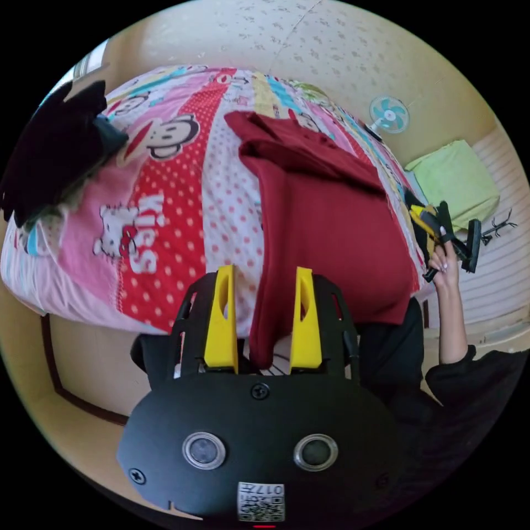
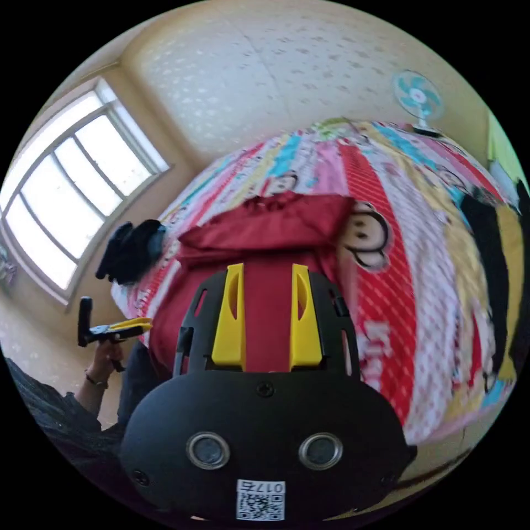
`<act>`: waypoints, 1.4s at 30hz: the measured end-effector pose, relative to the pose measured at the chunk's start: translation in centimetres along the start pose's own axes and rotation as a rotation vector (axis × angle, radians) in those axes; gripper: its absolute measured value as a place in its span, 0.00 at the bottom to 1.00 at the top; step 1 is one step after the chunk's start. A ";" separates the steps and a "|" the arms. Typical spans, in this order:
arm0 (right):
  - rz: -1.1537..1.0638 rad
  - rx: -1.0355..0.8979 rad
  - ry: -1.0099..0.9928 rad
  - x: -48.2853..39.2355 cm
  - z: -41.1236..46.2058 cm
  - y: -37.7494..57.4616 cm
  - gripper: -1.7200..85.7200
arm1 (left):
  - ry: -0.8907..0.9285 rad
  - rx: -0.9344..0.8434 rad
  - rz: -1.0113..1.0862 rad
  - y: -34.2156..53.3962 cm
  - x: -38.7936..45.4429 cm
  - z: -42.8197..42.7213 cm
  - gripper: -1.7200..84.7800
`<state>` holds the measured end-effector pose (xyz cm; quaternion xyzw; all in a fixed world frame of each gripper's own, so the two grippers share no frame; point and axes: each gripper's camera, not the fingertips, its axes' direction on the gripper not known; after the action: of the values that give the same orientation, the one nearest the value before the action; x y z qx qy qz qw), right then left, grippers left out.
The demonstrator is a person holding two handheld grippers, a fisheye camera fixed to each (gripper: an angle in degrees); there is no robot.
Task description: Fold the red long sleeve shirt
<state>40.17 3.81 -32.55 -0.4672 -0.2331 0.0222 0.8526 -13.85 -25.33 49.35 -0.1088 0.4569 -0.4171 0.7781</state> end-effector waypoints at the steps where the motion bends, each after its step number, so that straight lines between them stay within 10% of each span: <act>1: 0.017 -0.023 0.056 0.6 -0.4 1.3 0.17 | 0.029 -0.030 0.016 1.5 0.1 0.6 0.18; 11: 0.008 -0.068 -0.060 -1.0 -7.2 2.7 0.07 | 0.251 0.100 0.125 -0.3 3.4 -8.5 0.07; 24: 0.138 -0.018 -0.082 4.3 -4.1 -5.3 0.19 | 0.008 0.079 -0.012 -6.4 -0.6 -3.3 0.22; 32: 0.297 -0.036 -0.404 5.9 -4.1 -1.9 0.07 | 0.213 0.015 -0.018 -5.2 -3.1 -1.2 0.06; 38: -0.041 0.084 -0.582 1.1 -17.6 0.6 0.05 | 0.640 0.264 0.277 3.8 -2.9 -13.0 0.02; 42: -0.149 -0.012 -0.504 -2.3 -22.9 2.4 0.04 | 0.538 0.287 0.283 8.2 -2.6 -17.6 0.02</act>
<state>48.13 -13.46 -45.84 -0.4334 -0.4720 0.0736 0.7642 -24.12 -14.49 36.60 0.1805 0.5929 -0.3788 0.6873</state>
